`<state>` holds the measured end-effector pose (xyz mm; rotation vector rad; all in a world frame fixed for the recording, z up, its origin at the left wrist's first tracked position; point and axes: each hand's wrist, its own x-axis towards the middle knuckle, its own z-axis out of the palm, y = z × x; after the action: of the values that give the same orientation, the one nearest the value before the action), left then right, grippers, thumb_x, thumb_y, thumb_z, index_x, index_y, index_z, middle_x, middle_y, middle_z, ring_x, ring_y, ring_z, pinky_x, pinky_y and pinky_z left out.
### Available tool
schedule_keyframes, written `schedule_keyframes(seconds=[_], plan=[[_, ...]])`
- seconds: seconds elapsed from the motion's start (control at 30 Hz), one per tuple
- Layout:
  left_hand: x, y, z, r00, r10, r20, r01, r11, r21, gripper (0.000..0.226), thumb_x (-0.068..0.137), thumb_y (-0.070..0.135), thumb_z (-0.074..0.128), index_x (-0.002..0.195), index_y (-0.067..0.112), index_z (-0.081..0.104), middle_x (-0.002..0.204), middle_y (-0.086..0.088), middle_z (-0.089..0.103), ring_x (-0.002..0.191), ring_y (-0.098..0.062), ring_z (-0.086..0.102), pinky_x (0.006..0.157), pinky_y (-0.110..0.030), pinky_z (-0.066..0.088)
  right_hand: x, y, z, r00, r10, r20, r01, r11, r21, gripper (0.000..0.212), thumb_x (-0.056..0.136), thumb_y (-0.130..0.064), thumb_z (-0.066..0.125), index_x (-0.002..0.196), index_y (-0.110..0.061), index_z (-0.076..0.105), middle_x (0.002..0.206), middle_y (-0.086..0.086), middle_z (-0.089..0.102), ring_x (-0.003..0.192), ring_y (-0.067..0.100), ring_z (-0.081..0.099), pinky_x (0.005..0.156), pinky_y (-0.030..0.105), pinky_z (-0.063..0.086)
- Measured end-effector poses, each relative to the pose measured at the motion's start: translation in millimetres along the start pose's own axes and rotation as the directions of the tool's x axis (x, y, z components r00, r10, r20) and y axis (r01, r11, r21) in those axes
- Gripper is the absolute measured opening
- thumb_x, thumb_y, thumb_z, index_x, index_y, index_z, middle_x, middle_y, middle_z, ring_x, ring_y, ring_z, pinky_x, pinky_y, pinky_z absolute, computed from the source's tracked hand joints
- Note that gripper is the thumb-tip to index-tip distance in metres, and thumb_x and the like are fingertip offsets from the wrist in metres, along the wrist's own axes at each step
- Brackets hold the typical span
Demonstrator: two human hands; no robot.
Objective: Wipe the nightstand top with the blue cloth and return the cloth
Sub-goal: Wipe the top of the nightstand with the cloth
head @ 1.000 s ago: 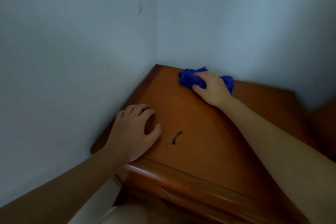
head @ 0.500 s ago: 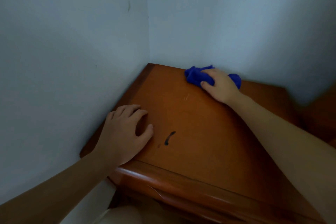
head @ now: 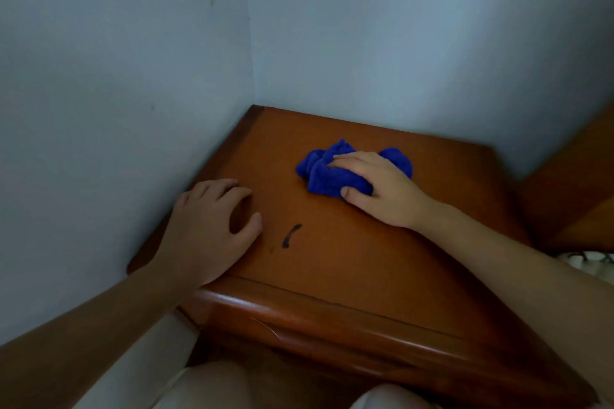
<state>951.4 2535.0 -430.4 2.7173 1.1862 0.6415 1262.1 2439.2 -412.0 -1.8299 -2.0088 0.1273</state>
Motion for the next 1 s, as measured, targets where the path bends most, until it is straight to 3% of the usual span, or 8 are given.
schedule_keyframes(seconds=[0.1,0.23,0.37,0.47,0.63,0.8,0.9,1.0], plan=[[-1,1,-1,1.000,-0.002,-0.008,0.002,1.000,-0.012,0.054,0.085,0.059,0.045,0.120,0.025,0.067,0.130,0.002,0.061,0.123,-0.024,0.053,0.101,-0.049,0.043,4,17,-8,1.000,0.029,0.010,-0.029,0.999,0.019,0.048,0.097,-0.033,0.063,0.143,-0.023,0.053,0.143,-0.009,0.055,0.133,0.004,0.043,0.114,0.023,0.028],[-1,1,-2,1.000,0.000,-0.024,0.000,1.000,-0.008,0.053,0.084,0.058,0.046,0.119,0.025,0.068,0.129,0.001,0.062,0.122,-0.024,0.053,0.101,-0.046,0.043,36,56,-16,0.974,0.192,-0.123,-0.194,0.981,-0.003,0.045,0.094,-0.036,0.060,0.136,-0.022,0.058,0.133,0.002,0.063,0.124,0.019,0.055,0.109,0.040,0.041],[-1,1,-1,1.000,0.005,-0.016,-0.005,1.000,-0.004,0.054,0.085,0.059,0.045,0.121,0.025,0.067,0.130,0.002,0.061,0.123,-0.023,0.052,0.102,-0.047,0.042,62,73,-20,0.919,0.354,-0.176,-0.360,0.933,-0.003,0.045,0.092,-0.040,0.056,0.133,-0.023,0.061,0.124,0.005,0.065,0.115,0.025,0.058,0.098,0.043,0.046],[0,2,-2,1.000,0.003,-0.012,-0.003,1.000,-0.002,0.055,0.084,0.059,0.044,0.121,0.025,0.066,0.131,0.002,0.061,0.124,-0.023,0.051,0.102,-0.047,0.040,61,72,-18,0.924,0.339,-0.177,-0.346,0.938,-0.009,0.044,0.092,-0.038,0.057,0.134,-0.024,0.061,0.124,0.005,0.065,0.113,0.024,0.059,0.093,0.039,0.045],[0,1,-2,1.000,0.002,-0.004,-0.002,1.000,-0.006,0.056,0.084,0.061,0.043,0.121,0.026,0.066,0.131,0.002,0.061,0.124,-0.023,0.051,0.102,-0.047,0.041,32,41,-9,0.953,0.275,-0.122,-0.283,0.958,-0.049,0.053,0.089,-0.049,0.051,0.138,-0.028,0.056,0.136,0.000,0.061,0.124,0.025,0.055,0.104,0.047,0.043],[0,-1,1,1.000,0.016,-0.013,-0.016,1.000,-0.014,0.057,0.085,0.061,0.043,0.119,0.023,0.068,0.129,-0.001,0.063,0.122,-0.026,0.054,0.102,-0.050,0.044,-14,14,-12,0.999,0.040,0.013,-0.040,0.999,-0.001,0.051,0.095,-0.038,0.060,0.144,-0.025,0.051,0.144,-0.008,0.054,0.135,0.010,0.045,0.113,0.029,0.030],[2,-1,2,1.000,0.021,-0.013,-0.021,1.000,-0.020,0.057,0.085,0.060,0.043,0.119,0.022,0.069,0.129,-0.002,0.063,0.121,-0.027,0.055,0.102,-0.051,0.044,-9,34,-24,0.997,0.082,-0.003,-0.082,0.997,0.008,0.048,0.095,-0.032,0.063,0.142,-0.021,0.054,0.140,-0.009,0.055,0.131,0.007,0.046,0.113,0.024,0.030],[2,-2,3,1.000,0.018,-0.017,-0.018,1.000,-0.016,0.057,0.084,0.061,0.043,0.120,0.024,0.068,0.130,0.000,0.062,0.122,-0.025,0.053,0.102,-0.051,0.043,16,68,-31,0.963,0.248,-0.103,-0.249,0.968,0.003,0.045,0.093,-0.038,0.062,0.137,-0.025,0.057,0.132,-0.004,0.062,0.122,0.014,0.054,0.108,0.041,0.042]])
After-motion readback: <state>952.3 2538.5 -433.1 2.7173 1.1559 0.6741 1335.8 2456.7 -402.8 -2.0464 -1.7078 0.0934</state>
